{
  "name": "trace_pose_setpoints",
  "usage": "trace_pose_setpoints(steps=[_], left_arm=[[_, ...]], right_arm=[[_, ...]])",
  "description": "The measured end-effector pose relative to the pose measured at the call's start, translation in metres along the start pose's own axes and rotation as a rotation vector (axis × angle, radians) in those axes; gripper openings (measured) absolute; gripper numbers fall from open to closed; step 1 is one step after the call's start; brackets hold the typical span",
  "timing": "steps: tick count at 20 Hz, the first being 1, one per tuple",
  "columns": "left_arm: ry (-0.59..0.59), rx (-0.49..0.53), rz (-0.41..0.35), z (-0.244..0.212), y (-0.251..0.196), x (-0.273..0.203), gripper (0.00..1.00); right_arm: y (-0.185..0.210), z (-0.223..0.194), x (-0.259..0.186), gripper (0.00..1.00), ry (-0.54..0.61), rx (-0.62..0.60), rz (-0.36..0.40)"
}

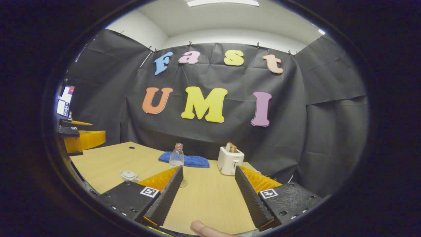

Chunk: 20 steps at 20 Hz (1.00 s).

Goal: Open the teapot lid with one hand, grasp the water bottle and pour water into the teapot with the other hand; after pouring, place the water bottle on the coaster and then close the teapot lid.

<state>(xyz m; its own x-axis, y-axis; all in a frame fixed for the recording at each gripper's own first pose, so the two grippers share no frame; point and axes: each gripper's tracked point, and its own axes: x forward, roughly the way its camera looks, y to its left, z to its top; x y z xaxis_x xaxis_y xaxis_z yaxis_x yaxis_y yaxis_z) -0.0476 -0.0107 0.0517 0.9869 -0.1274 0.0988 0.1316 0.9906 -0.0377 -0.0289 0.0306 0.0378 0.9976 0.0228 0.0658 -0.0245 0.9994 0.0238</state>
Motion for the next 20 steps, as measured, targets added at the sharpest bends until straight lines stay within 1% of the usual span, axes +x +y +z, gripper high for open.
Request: trace_pose_setpoints(steps=[2,3,4,7,8,12,13,15,16,18,19,20], left_arm=[[-0.008,-0.005,0.016,0.000,0.004,0.002,0.93],[-0.010,-0.007,0.023,0.000,0.005,0.004,0.93],[-0.014,-0.009,0.027,0.000,0.006,0.006,0.93],[-0.008,0.000,0.027,-0.004,0.006,0.009,0.93],[-0.003,0.006,0.026,-0.006,0.006,0.010,0.93],[0.006,0.032,0.030,-0.010,0.004,0.012,0.93],[0.007,0.037,0.028,-0.012,0.003,0.013,0.93],[0.012,0.046,0.025,-0.014,0.002,0.015,0.93],[0.015,0.050,0.024,-0.015,0.001,0.016,0.93],[0.016,0.055,0.025,-0.016,0.001,0.016,0.93],[0.016,0.056,0.026,-0.017,0.000,0.017,0.93],[0.015,0.057,0.024,-0.017,0.000,0.017,0.93]], right_arm=[[-0.002,0.000,0.003,0.98,-0.005,0.004,0.002],[-0.002,-0.002,0.004,0.95,0.000,0.005,0.007],[0.000,-0.005,0.006,0.95,0.008,0.010,0.015],[0.004,-0.010,0.008,0.95,0.029,0.018,0.041],[0.005,-0.012,0.010,0.98,0.033,0.018,0.045],[0.005,-0.015,0.012,0.98,0.042,0.005,0.045],[0.004,-0.015,0.013,0.95,0.042,0.003,0.043],[0.003,-0.017,0.015,0.95,0.048,0.006,0.041],[0.002,-0.020,0.017,0.98,0.054,0.007,0.040],[0.001,-0.024,0.019,0.98,0.068,0.006,0.035],[0.000,-0.024,0.020,0.95,0.072,0.005,0.034],[0.000,-0.025,0.020,0.95,0.074,0.004,0.033]])
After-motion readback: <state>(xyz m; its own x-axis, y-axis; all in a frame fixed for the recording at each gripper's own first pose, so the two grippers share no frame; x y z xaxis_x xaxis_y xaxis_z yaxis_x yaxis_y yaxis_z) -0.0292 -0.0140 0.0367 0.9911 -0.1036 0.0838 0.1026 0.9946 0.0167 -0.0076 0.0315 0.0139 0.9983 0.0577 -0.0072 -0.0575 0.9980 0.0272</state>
